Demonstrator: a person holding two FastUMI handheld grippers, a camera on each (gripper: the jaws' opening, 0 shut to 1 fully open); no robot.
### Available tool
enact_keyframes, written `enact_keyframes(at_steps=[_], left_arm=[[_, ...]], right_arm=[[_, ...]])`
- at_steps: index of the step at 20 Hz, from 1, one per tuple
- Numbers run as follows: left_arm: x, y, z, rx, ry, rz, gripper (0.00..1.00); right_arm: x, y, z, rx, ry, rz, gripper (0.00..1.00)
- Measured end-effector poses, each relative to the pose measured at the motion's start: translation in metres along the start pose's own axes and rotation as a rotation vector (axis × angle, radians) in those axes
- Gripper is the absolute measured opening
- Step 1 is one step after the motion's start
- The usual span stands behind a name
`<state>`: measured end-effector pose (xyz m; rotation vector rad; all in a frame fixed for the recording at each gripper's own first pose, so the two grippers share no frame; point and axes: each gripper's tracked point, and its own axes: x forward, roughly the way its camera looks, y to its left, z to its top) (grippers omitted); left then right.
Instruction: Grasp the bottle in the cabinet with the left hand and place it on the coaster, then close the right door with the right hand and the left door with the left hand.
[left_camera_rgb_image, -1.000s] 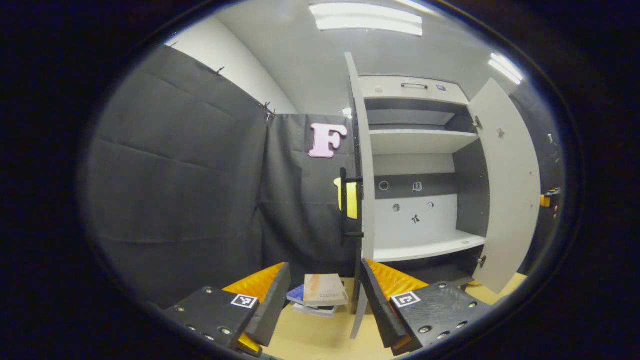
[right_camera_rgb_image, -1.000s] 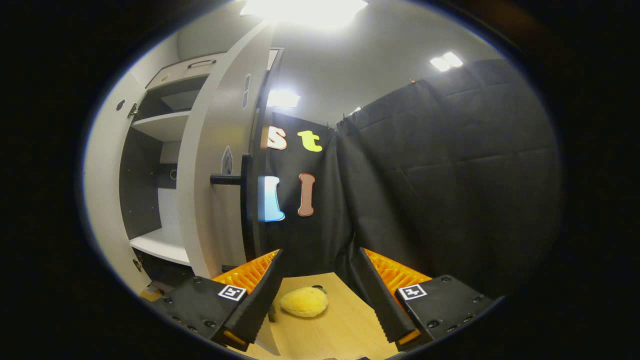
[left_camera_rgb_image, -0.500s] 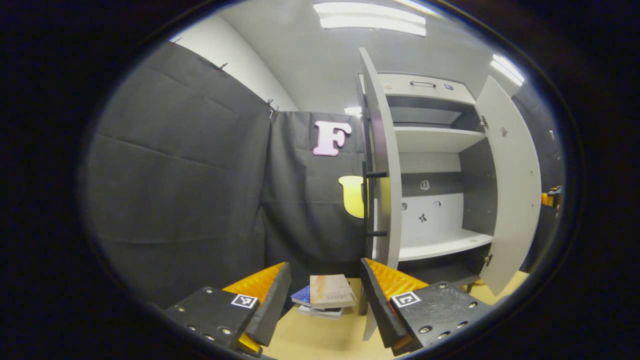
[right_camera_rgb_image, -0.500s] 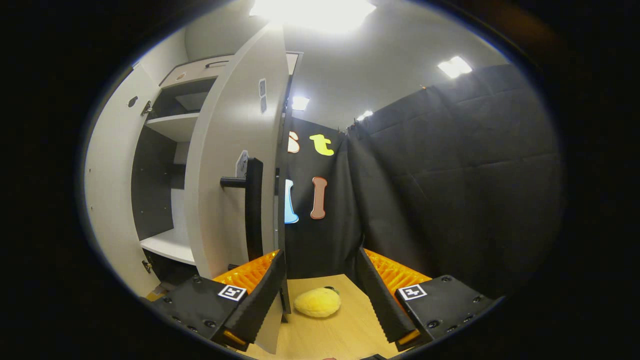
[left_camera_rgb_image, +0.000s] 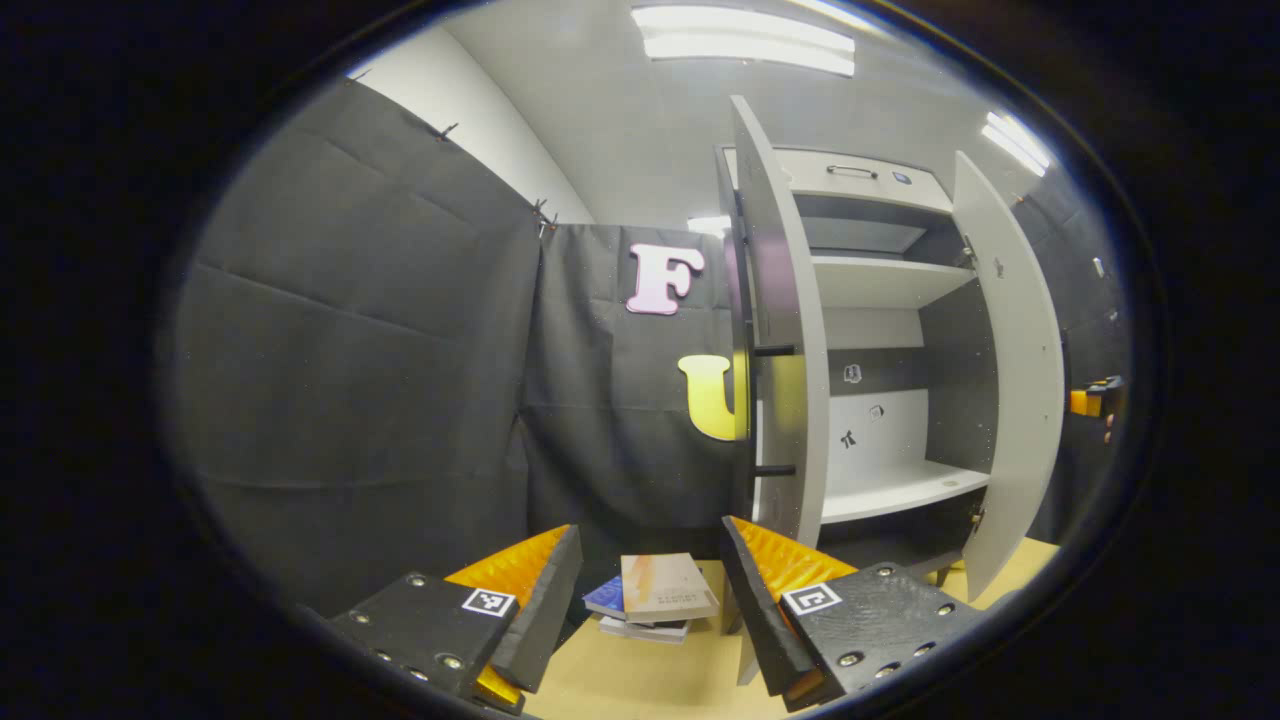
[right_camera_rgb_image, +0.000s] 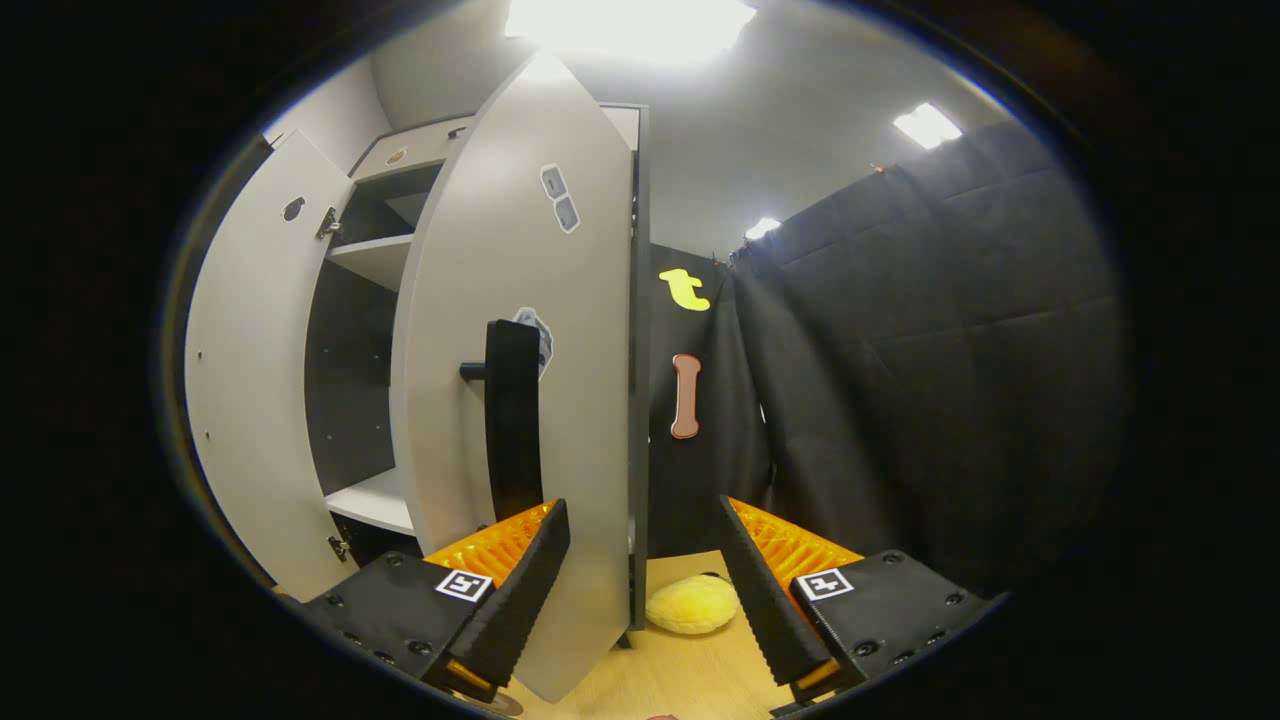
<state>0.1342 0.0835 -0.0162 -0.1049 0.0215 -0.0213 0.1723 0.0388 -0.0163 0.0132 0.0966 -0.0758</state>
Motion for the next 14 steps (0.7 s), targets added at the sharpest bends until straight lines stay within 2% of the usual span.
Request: enact_keyframes(at_steps=[2,3,4,8,11,13,14], left_arm=[[-0.001,0.009,-0.001,0.004,0.003,0.011,0.81],[-0.002,0.014,-0.001,0.005,0.004,0.017,0.81],[-0.001,0.017,-0.002,0.004,0.006,0.023,0.81],[-0.003,0.028,-0.002,-0.005,0.011,0.040,0.81],[-0.002,0.031,-0.004,0.004,0.015,0.046,0.81],[0.000,0.029,-0.003,0.005,0.018,0.043,0.88],[0.004,0.027,-0.002,0.004,0.018,0.040,0.87]], right_arm=[[0.005,0.015,-0.002,0.010,0.001,0.029,0.92],[0.007,0.023,-0.003,0.012,0.003,0.046,0.94],[0.011,0.031,-0.005,0.011,0.007,0.062,0.92],[0.027,0.062,-0.012,0.005,0.022,0.117,0.92],[0.036,0.074,-0.015,-0.008,0.021,0.131,0.95],[0.038,0.076,-0.015,-0.009,0.021,0.136,0.95],[0.038,0.076,-0.015,-0.005,0.022,0.137,0.95]])
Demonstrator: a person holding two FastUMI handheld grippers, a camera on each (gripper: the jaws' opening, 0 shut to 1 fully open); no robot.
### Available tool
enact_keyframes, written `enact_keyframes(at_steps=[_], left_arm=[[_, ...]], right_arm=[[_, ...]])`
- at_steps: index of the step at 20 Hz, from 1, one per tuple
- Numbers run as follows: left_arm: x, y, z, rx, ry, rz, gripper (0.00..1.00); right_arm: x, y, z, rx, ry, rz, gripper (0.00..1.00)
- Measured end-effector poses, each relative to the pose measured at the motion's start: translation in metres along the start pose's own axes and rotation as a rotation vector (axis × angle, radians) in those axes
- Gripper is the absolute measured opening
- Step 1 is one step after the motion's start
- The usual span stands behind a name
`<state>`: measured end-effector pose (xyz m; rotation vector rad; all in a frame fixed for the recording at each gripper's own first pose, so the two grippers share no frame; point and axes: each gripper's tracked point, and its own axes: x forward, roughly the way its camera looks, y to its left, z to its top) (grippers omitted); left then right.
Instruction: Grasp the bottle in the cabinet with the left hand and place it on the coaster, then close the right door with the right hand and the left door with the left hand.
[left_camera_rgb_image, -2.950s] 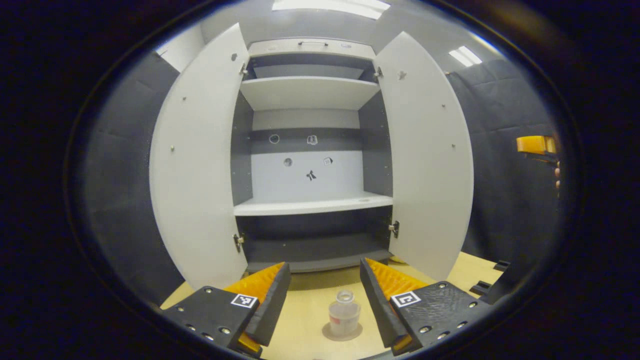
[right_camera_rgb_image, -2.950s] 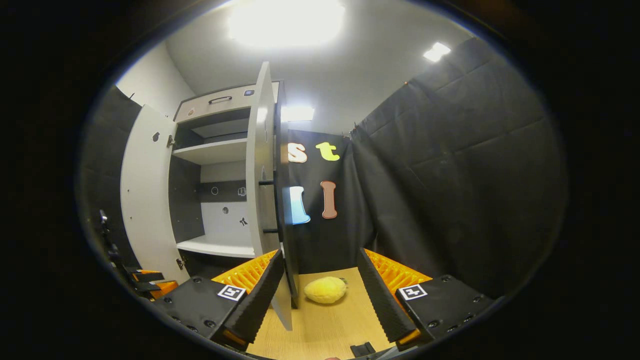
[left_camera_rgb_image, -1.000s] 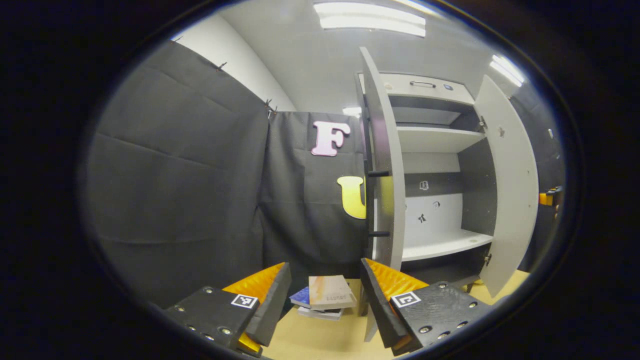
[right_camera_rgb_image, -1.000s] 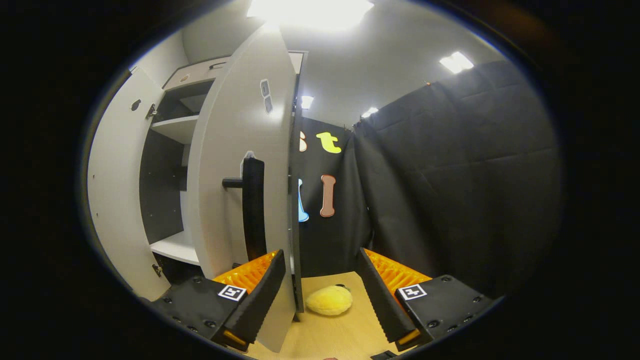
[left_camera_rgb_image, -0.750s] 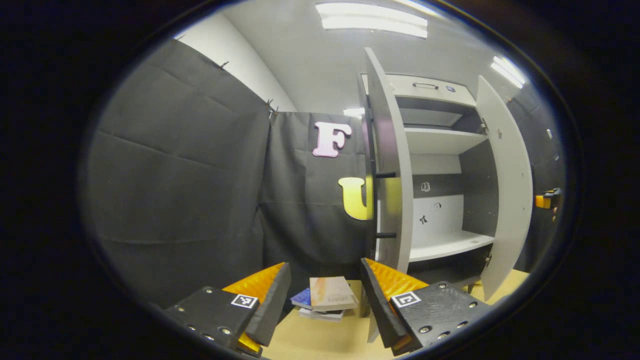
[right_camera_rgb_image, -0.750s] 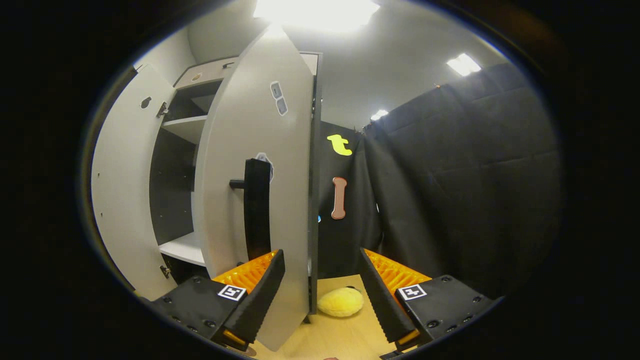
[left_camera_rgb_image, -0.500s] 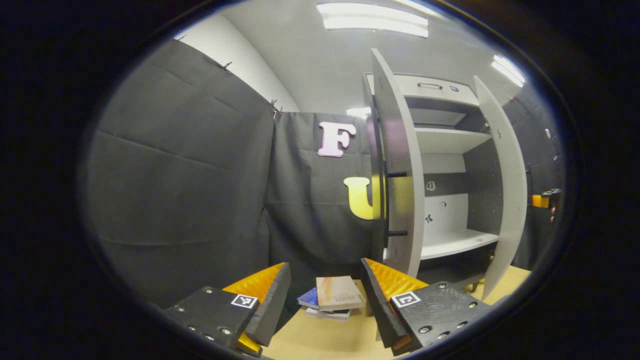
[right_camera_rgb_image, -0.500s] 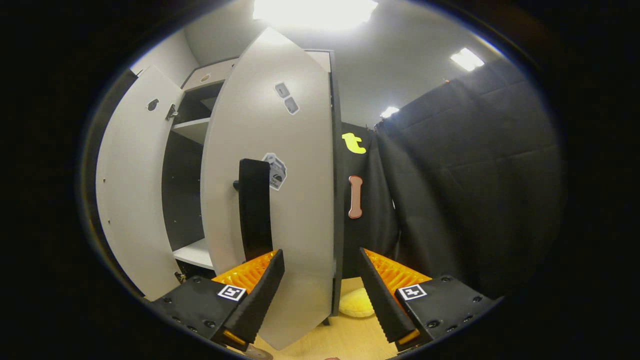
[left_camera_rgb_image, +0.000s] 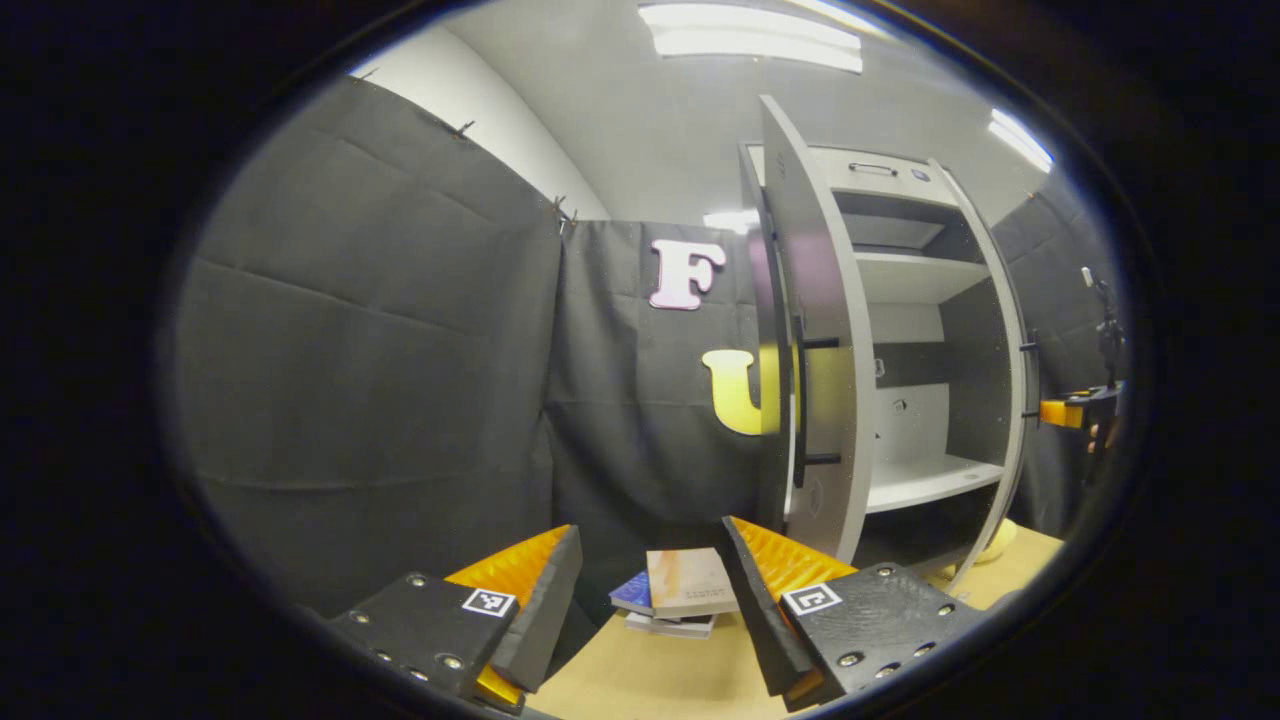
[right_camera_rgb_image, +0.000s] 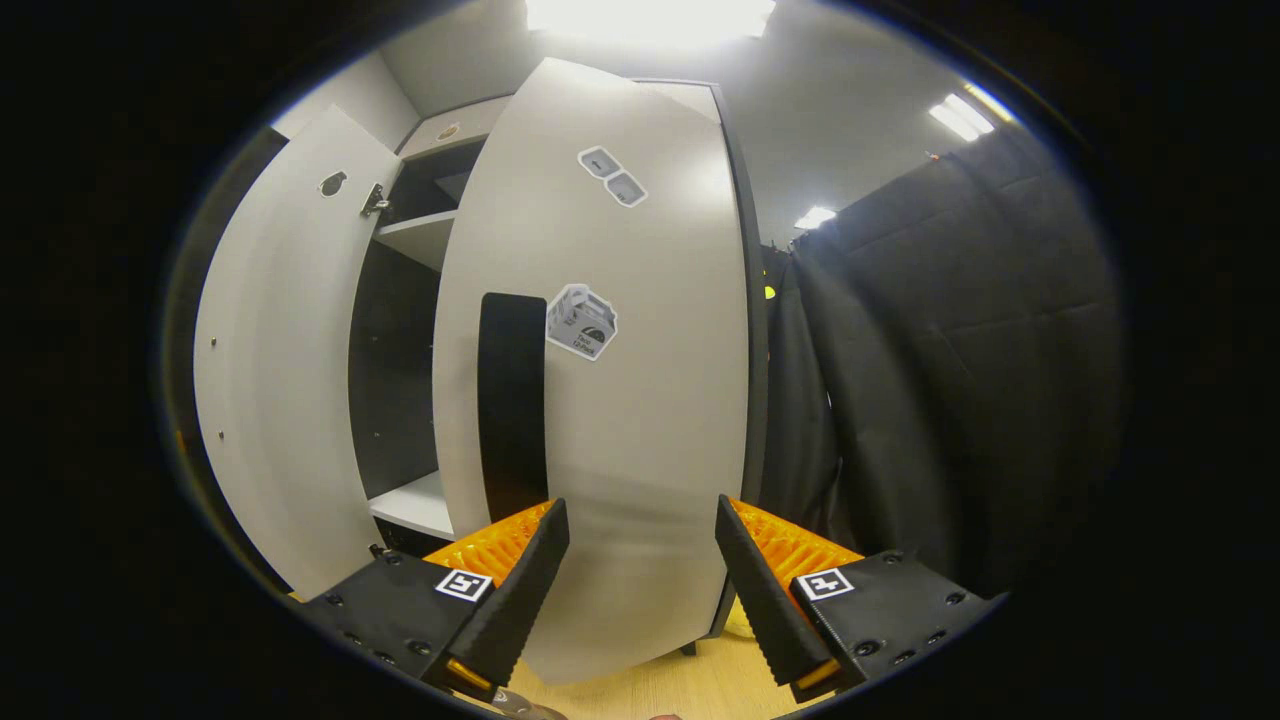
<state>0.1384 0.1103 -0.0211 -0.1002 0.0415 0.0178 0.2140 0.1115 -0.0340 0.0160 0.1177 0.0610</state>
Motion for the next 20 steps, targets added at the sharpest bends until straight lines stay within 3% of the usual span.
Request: enact_keyframes(at_steps=[10,12,13,14,20], left_arm=[[0.072,-0.022,0.020,0.001,0.005,-0.025,0.87],[0.086,-0.030,0.026,-0.017,0.000,-0.028,0.87],[0.090,-0.034,0.028,-0.020,-0.005,-0.029,0.87],[0.094,-0.039,0.032,-0.015,-0.009,-0.029,0.81],[0.097,-0.055,0.031,0.012,-0.013,-0.005,0.81]], right_arm=[[-0.048,-0.053,-0.006,-0.038,-0.016,-0.096,0.99],[-0.056,-0.061,-0.013,-0.013,-0.002,-0.101,0.92],[-0.060,-0.066,-0.017,-0.005,0.007,-0.105,0.92],[-0.064,-0.072,-0.021,-0.002,0.016,-0.110,0.92],[-0.087,-0.096,-0.037,-0.008,0.044,-0.109,0.95]])
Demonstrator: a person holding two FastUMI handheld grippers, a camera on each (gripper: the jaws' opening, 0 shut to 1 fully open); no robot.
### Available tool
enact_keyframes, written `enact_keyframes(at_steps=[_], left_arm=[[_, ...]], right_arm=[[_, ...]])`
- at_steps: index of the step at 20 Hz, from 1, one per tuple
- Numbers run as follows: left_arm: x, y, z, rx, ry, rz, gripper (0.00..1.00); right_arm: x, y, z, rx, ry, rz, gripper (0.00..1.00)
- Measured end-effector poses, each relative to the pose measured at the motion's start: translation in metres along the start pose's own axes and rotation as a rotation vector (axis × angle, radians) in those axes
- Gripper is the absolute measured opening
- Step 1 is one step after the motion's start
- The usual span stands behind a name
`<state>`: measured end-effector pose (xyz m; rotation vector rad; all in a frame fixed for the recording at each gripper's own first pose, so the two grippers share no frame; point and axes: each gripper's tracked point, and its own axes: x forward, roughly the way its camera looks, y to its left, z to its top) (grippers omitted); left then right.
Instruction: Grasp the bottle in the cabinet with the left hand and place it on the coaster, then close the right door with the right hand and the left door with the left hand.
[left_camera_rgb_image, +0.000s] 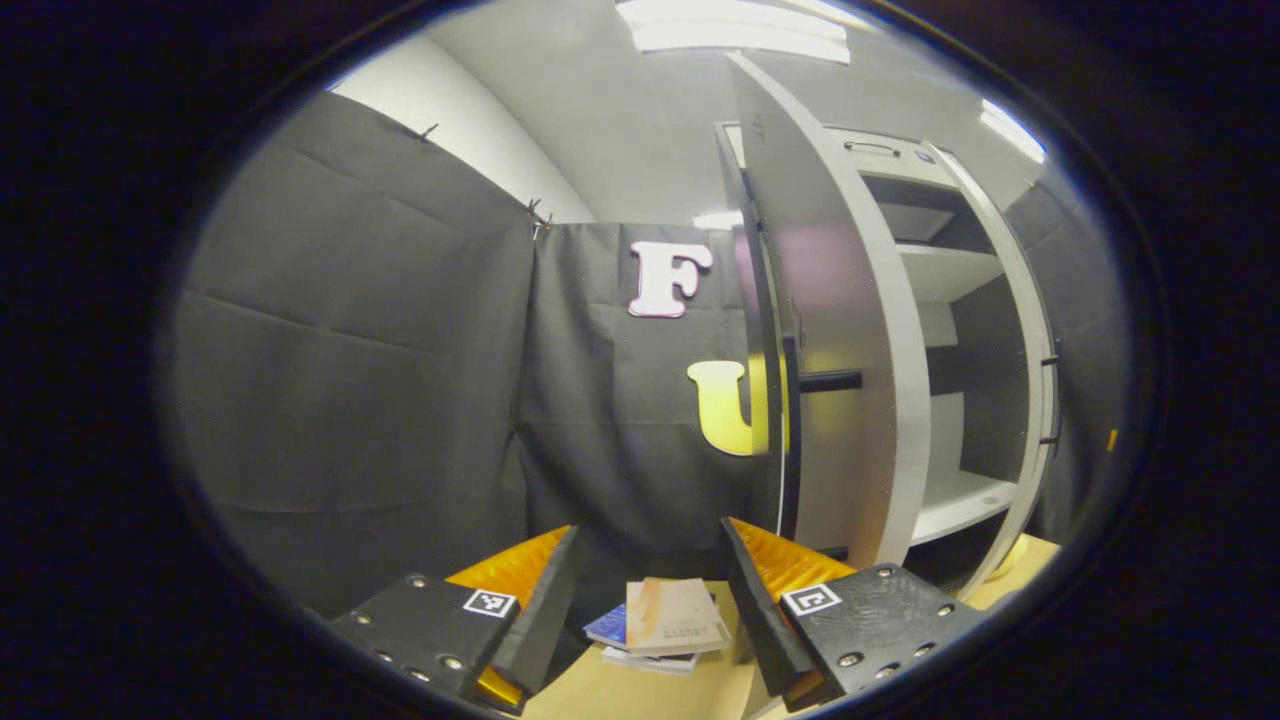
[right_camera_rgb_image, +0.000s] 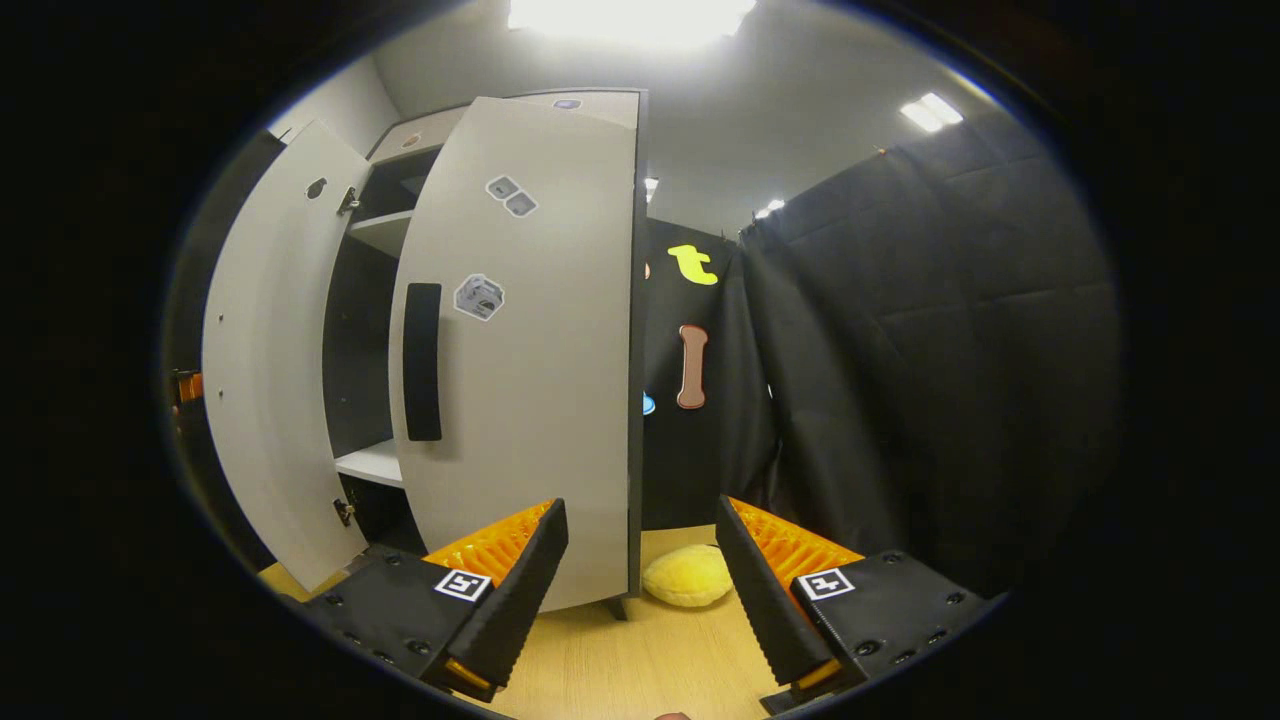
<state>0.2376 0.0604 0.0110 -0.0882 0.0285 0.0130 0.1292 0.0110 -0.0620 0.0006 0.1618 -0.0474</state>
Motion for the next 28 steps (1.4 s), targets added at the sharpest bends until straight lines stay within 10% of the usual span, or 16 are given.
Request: enact_keyframes(at_steps=[28], left_arm=[[0.010,-0.223,-0.006,0.022,-0.005,-0.229,0.81]], right_arm=[[-0.054,-0.070,-0.025,0.019,0.058,-0.045,0.95]])
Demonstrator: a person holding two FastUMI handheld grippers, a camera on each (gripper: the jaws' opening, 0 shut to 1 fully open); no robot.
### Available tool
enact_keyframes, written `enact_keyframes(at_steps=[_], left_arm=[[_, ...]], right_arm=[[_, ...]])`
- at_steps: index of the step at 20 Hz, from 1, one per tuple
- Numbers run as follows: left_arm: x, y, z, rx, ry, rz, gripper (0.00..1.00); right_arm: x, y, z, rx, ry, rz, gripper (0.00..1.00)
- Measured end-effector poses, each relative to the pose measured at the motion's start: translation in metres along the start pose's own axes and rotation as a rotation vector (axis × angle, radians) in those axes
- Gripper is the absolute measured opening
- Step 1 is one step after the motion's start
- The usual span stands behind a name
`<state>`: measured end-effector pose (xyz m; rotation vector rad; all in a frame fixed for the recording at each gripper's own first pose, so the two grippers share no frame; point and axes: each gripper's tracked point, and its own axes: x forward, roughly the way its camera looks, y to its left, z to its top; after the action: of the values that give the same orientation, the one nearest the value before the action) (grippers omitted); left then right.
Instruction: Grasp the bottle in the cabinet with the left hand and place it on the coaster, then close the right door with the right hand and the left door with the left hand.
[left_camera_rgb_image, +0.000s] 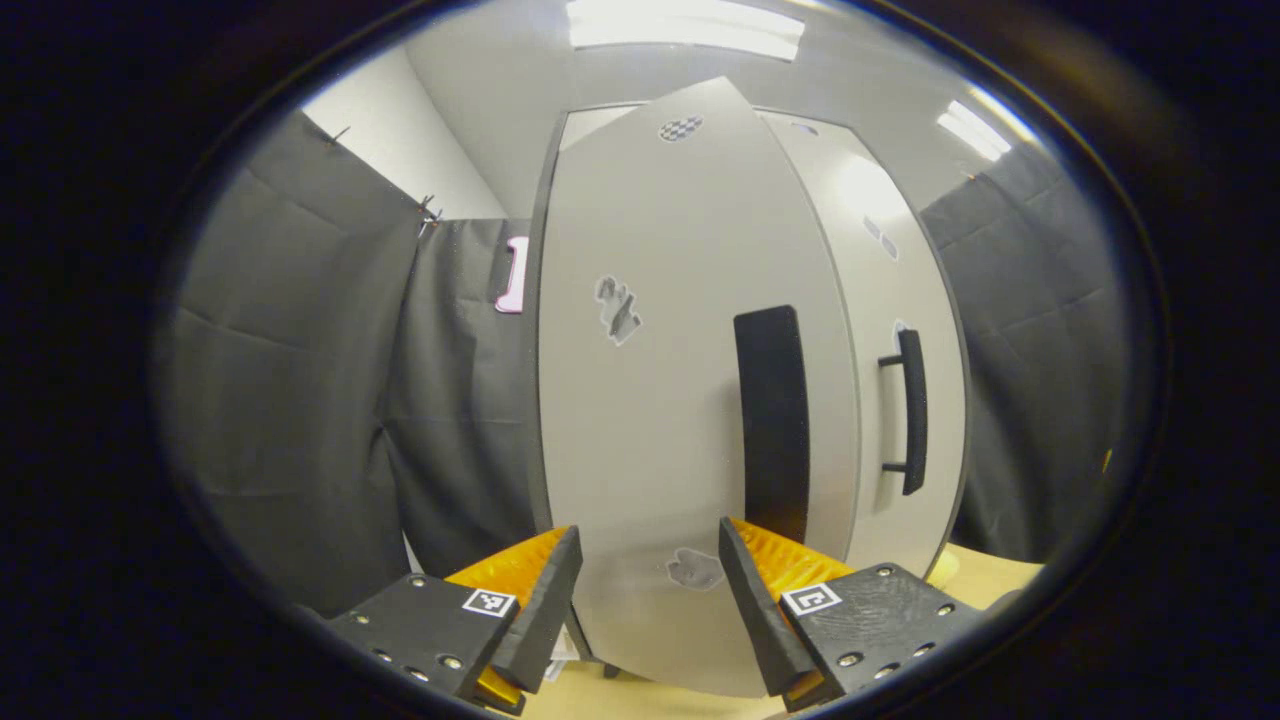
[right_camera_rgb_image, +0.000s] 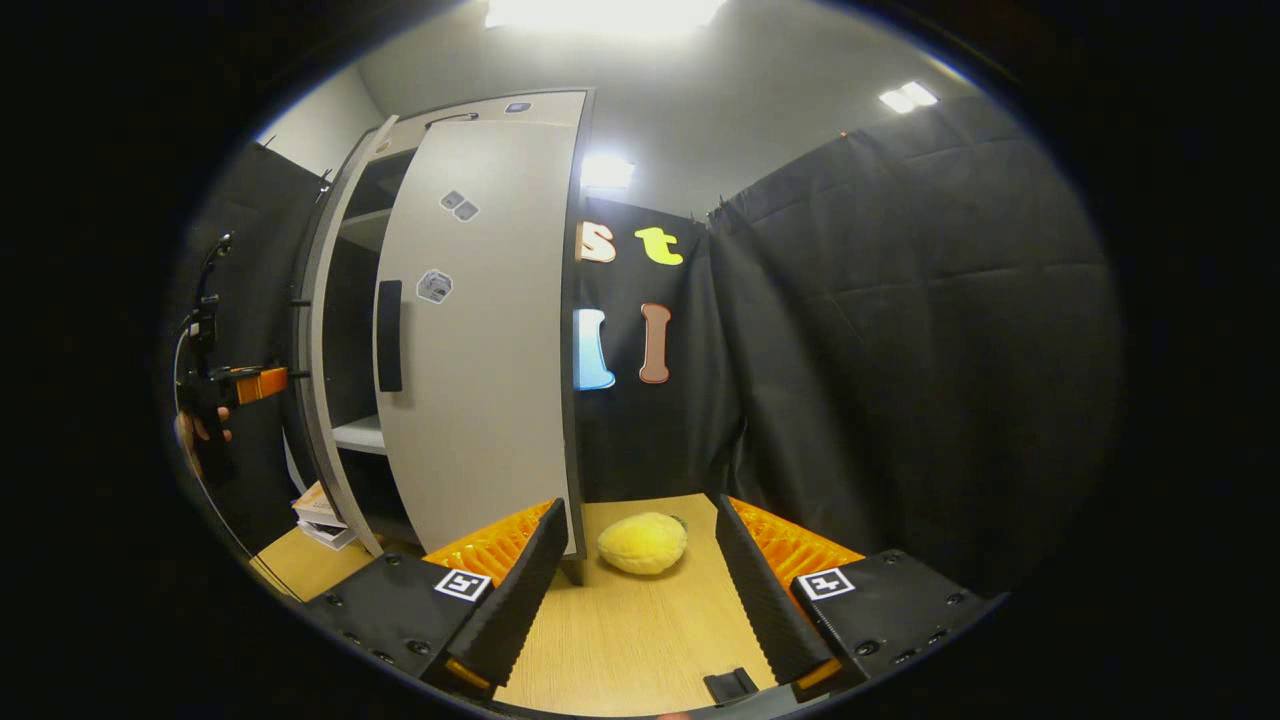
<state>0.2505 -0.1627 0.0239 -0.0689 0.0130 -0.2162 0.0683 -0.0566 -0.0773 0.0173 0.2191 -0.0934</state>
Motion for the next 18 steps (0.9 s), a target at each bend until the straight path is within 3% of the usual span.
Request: enact_keyframes(at_steps=[3,4,7,13,14,15,18], left_arm=[[0.000,0.000,-0.004,-0.016,0.010,0.004,0.81],[0.000,0.001,-0.005,-0.014,0.010,0.010,0.88],[-0.008,0.007,-0.003,0.001,0.008,0.037,0.87],[-0.077,0.020,0.013,0.051,-0.014,0.087,0.87],[-0.091,0.023,0.014,0.060,-0.016,0.098,0.75],[-0.105,0.026,0.015,0.066,-0.017,0.108,0.81],[-0.140,0.035,0.016,0.058,-0.009,0.126,0.81]], right_arm=[[-0.003,0.001,0.000,-0.006,-0.001,0.016,0.95],[-0.002,0.002,0.002,-0.005,-0.002,0.025,0.95],[-0.006,0.008,0.005,0.005,-0.016,0.061,0.95],[-0.013,0.039,0.020,0.027,-0.064,0.207,0.95],[-0.015,0.047,0.022,0.030,-0.071,0.239,0.93],[-0.018,0.054,0.024,0.028,-0.079,0.266,0.95],[-0.026,0.071,0.032,0.012,-0.103,0.312,0.95]])
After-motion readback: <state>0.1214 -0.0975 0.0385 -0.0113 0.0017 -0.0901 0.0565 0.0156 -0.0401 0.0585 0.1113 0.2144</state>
